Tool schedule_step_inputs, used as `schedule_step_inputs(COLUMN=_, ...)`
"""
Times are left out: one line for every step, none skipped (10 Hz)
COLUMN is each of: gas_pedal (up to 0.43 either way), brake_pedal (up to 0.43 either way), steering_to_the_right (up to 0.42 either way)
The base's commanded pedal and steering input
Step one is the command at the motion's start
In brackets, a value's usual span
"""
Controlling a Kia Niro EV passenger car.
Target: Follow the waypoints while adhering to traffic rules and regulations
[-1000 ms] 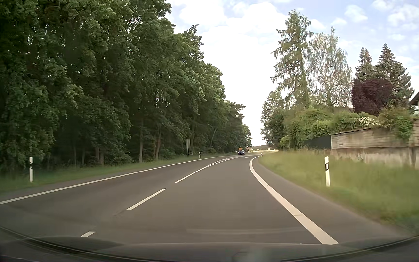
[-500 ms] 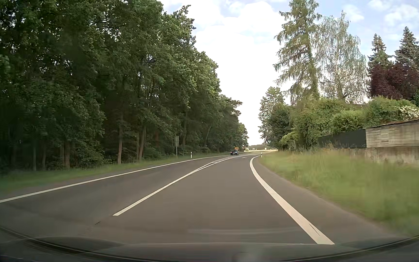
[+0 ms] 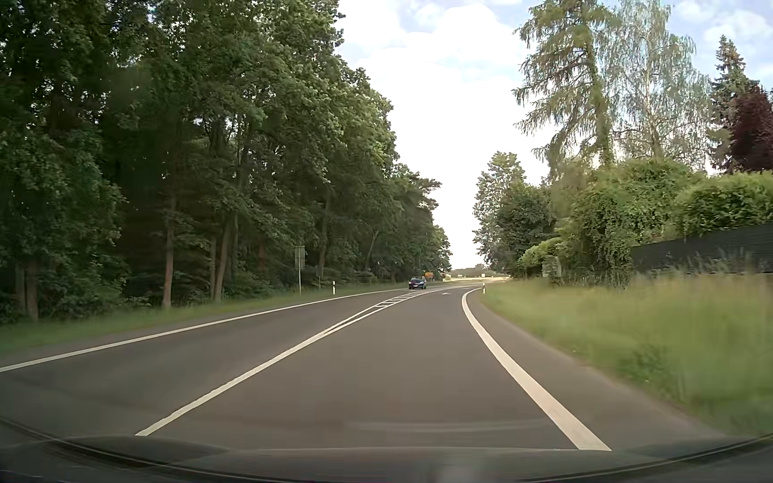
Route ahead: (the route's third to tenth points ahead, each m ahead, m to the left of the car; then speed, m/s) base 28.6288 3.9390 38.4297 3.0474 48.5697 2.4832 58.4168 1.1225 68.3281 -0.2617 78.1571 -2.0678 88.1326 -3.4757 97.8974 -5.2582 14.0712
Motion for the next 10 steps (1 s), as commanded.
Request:
schedule_step_inputs(gas_pedal=0.169, brake_pedal=0.030, steering_to_the_right=0.012)
schedule_step_inputs(gas_pedal=0.169, brake_pedal=0.030, steering_to_the_right=0.012)
schedule_step_inputs(gas_pedal=0.177, brake_pedal=0.030, steering_to_the_right=0.012)
schedule_step_inputs(gas_pedal=0.177, brake_pedal=0.030, steering_to_the_right=0.012)
schedule_step_inputs(gas_pedal=0.177, brake_pedal=0.030, steering_to_the_right=0.012)
schedule_step_inputs(gas_pedal=0.177, brake_pedal=0.030, steering_to_the_right=0.012)
schedule_step_inputs(gas_pedal=0.177, brake_pedal=0.030, steering_to_the_right=0.012)
schedule_step_inputs(gas_pedal=0.177, brake_pedal=0.030, steering_to_the_right=0.012)
schedule_step_inputs(gas_pedal=0.177, brake_pedal=0.030, steering_to_the_right=0.013)
schedule_step_inputs(gas_pedal=0.177, brake_pedal=0.030, steering_to_the_right=0.013)
